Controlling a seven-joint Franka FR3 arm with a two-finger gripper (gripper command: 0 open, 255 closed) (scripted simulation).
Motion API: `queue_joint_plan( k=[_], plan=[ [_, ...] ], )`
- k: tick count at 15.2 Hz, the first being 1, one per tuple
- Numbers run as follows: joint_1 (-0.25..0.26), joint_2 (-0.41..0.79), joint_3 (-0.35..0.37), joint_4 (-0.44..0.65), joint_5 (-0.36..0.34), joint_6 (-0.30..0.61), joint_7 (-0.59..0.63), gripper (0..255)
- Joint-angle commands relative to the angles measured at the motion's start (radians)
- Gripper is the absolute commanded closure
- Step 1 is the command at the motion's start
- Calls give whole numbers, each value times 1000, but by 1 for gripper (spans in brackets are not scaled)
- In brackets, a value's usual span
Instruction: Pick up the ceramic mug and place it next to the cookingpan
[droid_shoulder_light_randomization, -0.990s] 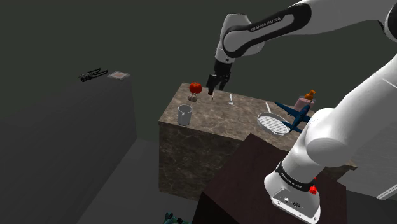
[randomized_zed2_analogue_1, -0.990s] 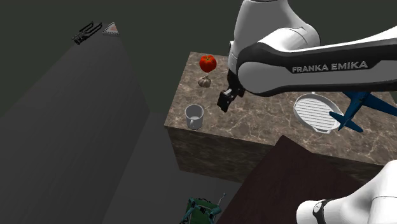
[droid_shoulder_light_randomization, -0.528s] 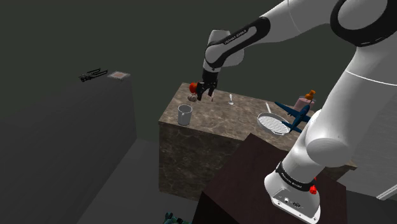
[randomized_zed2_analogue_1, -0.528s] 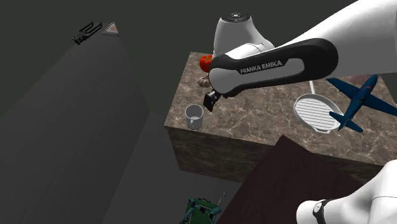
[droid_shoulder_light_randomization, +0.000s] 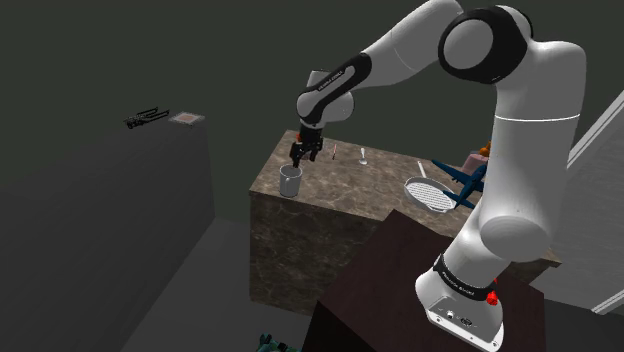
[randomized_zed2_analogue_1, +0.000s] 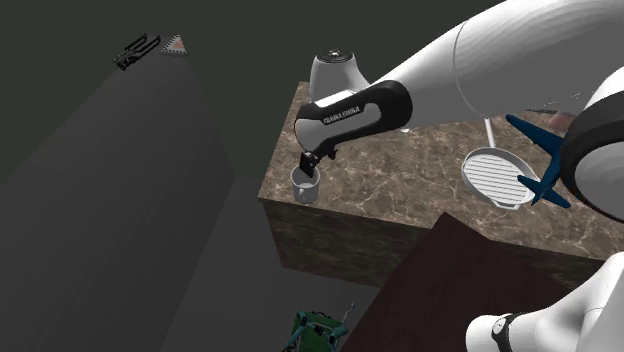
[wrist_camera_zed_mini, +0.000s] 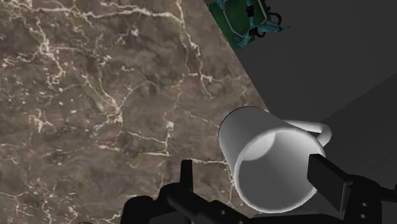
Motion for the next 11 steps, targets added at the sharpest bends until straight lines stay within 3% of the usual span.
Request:
queue_joint_plan(
  k=[1,11],
  plan=[
    [-11,77,11,70,20,5,-13,0],
    [-21,173,29,91,45,78,-29,0]
  ],
)
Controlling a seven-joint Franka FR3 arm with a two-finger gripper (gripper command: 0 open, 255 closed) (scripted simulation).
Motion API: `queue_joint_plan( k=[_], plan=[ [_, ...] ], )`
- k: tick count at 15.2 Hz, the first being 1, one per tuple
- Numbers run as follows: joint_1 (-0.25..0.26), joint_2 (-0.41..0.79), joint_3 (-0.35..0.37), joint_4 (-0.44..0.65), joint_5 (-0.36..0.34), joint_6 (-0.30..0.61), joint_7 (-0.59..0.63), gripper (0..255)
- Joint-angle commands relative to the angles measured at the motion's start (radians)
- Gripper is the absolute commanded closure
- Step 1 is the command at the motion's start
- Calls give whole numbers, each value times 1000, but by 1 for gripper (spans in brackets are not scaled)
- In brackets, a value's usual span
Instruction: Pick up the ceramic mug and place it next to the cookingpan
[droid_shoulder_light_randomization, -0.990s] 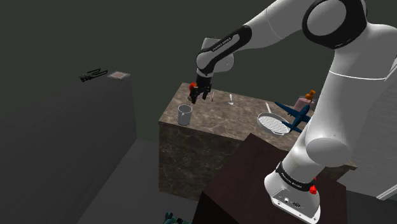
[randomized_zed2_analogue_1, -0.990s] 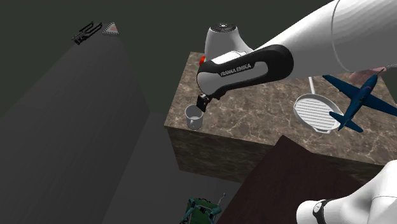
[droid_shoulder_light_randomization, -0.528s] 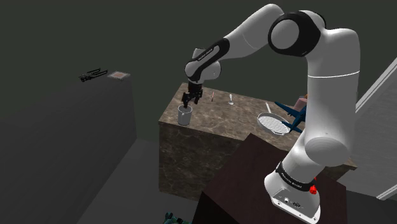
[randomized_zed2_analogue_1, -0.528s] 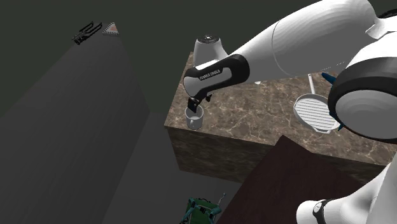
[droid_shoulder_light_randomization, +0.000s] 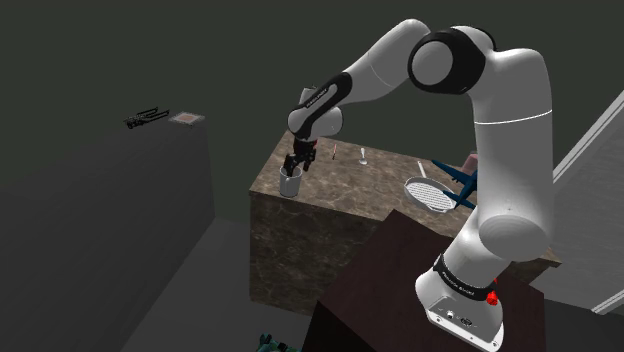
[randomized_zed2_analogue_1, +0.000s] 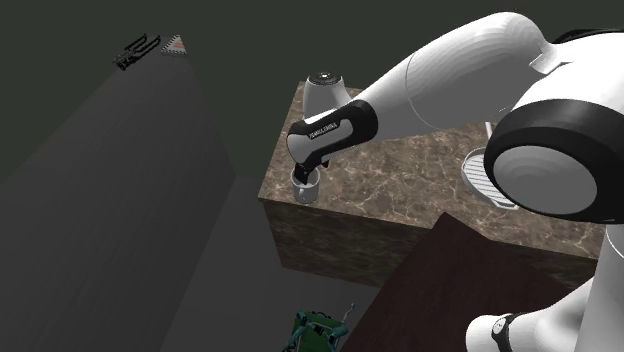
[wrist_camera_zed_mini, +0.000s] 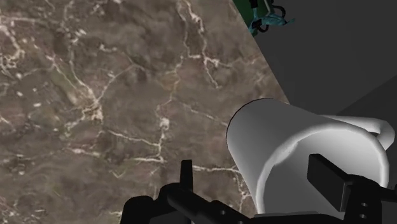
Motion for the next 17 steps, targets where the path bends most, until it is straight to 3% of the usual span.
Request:
queue_joint_plan(
  k=[1,6,7,17],
  plan=[
    [0,6,1,1,1,5,-1,0],
    [0,6,1,1,1,5,-1,0],
    [0,6,1,1,1,5,-1,255],
    [1,-5,-1,0,-1,-4,2,255]
  ],
)
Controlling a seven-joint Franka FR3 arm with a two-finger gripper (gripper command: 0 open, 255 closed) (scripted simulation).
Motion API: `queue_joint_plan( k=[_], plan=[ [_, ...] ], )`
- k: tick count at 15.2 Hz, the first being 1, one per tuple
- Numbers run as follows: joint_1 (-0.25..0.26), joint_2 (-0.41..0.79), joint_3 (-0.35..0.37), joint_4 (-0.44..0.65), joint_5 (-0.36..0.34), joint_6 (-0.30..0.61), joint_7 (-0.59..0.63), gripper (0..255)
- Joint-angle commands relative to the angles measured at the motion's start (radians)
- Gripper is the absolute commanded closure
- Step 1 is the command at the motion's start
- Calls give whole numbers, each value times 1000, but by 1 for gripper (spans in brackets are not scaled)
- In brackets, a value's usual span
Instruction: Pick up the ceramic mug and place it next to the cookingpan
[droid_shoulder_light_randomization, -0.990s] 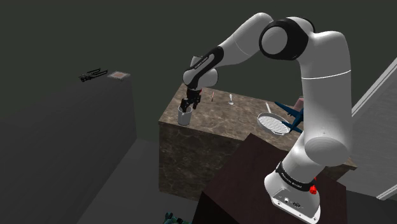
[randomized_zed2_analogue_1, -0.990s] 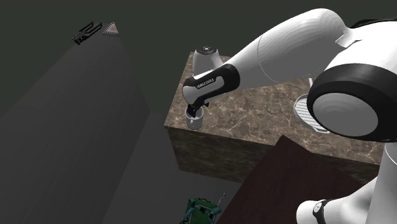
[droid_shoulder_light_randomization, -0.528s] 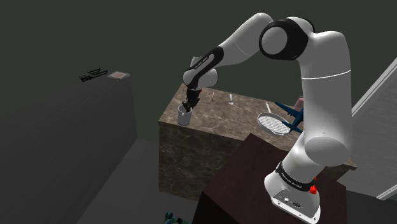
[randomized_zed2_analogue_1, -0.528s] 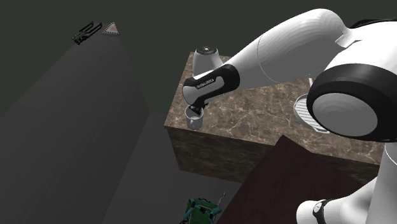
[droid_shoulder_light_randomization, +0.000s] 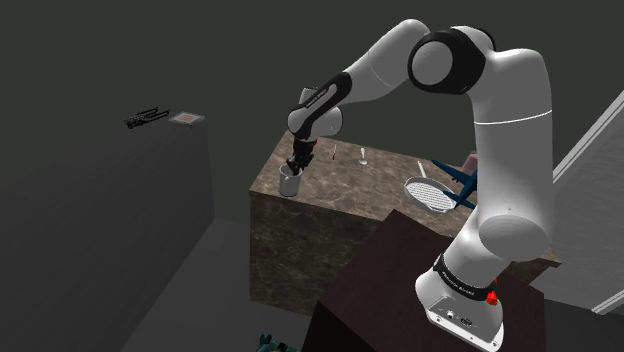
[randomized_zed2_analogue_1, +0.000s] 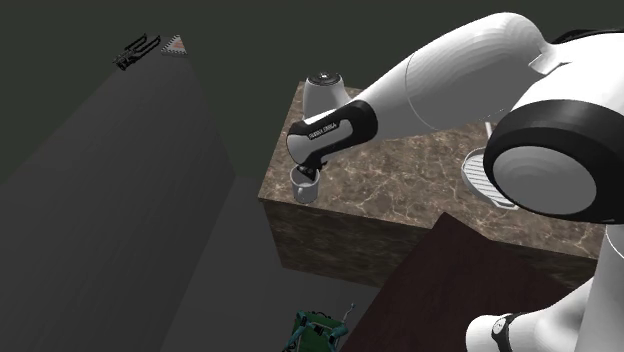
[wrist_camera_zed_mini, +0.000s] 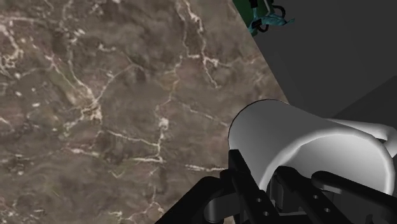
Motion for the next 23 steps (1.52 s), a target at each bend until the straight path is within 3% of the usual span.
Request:
queue_joint_plan(
  k=[1,23],
  plan=[
    [1,-16,-3,-2,-4,-14,3,255],
    [23,-212,-37,32,-65,-240,55,255]
  ],
)
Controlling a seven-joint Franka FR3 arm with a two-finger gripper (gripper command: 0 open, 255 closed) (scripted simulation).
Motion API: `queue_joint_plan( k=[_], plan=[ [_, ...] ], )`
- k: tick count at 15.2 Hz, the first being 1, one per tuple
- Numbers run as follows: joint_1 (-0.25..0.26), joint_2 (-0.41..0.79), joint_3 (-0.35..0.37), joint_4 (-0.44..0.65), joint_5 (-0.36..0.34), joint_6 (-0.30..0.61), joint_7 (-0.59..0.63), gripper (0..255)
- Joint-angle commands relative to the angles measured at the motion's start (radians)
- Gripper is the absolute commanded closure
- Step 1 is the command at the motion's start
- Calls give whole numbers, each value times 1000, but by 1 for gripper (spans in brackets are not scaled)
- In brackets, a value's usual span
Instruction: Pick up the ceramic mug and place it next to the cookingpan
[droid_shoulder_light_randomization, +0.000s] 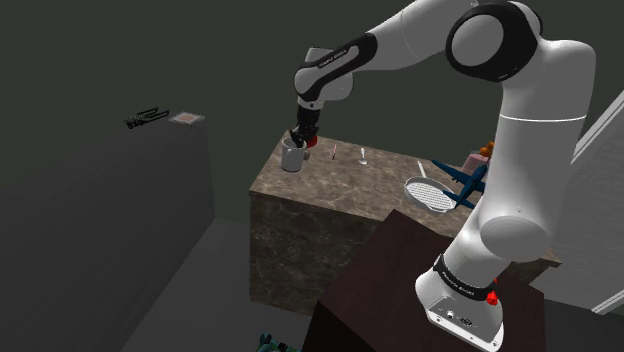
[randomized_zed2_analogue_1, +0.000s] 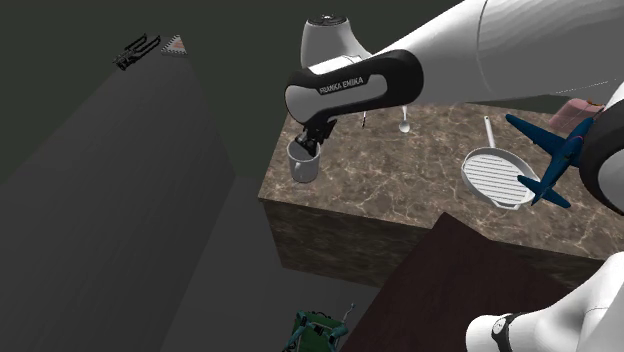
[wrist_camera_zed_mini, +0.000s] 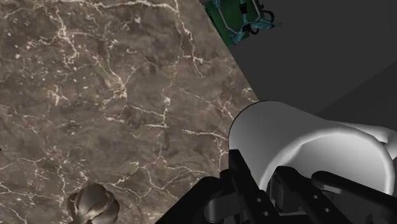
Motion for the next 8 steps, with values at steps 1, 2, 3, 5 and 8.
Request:
queue_joint_plan(
  k=[1,2,3,5,8],
  plan=[
    [0,-13,-2,10,-5,-23,3,255],
    [1,-20,-3,14,-7,-34,5,255],
    [1,-27,-4,18,-9,-45,7,255],
    [2,-41,-5,28,-14,-68,11,255],
    [3,-59,-7,44,-20,-102,17,255]
  ],
)
